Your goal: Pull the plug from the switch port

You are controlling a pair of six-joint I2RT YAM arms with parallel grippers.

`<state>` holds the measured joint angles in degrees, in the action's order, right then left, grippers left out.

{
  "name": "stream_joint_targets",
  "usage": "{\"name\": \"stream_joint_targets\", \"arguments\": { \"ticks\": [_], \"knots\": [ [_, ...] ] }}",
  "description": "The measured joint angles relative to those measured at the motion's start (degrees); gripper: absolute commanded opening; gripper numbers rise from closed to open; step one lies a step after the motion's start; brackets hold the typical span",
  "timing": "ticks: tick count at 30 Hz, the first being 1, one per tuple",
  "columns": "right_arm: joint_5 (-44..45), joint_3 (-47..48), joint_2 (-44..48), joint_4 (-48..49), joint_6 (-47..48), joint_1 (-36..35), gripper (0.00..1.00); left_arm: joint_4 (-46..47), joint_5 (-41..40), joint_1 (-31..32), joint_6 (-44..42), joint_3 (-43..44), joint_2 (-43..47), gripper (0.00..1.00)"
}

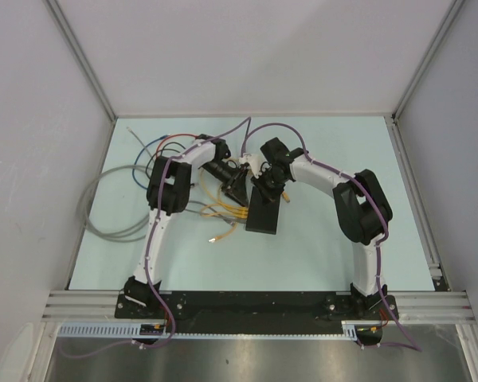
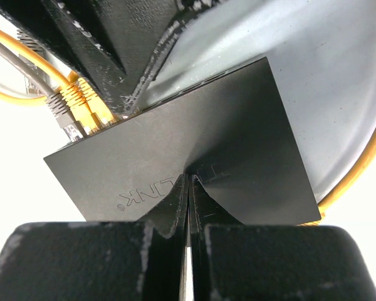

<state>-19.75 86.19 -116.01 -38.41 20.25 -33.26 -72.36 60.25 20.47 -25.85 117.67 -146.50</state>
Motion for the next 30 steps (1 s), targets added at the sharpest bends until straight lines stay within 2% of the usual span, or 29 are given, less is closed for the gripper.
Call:
{"name": "stream_joint_targets", "arguments": {
  "ticks": [3, 9, 24, 26, 30],
  "knots": [
    [0.0, 0.0, 0.0, 0.0, 0.0, 0.0, 0.0, -0.7, 1.9, -0.3, -0.2, -0.6, -0.7, 0.32],
    [0.0, 0.0, 0.0, 0.0, 0.0, 0.0, 0.0, -2.7, 3.2, -0.4, -1.9, -0.6, -1.9, 0.29],
    [0.0, 0.0, 0.0, -0.2, 0.0, 0.0, 0.0, -2.7, 5.3, 0.2, -1.1, -0.5, -3.1, 0.31],
    [0.1, -0.1, 0.1, -0.2, 0.0, 0.0, 0.0, -2.9, 5.7, 0.2, -1.1, -0.5, -3.3, 0.27],
    [0.1, -0.1, 0.1, -0.3, 0.0, 0.0, 0.0, -3.0, 6.1, 0.2, -0.9, -0.5, -3.5, 0.12]
  ]
}}
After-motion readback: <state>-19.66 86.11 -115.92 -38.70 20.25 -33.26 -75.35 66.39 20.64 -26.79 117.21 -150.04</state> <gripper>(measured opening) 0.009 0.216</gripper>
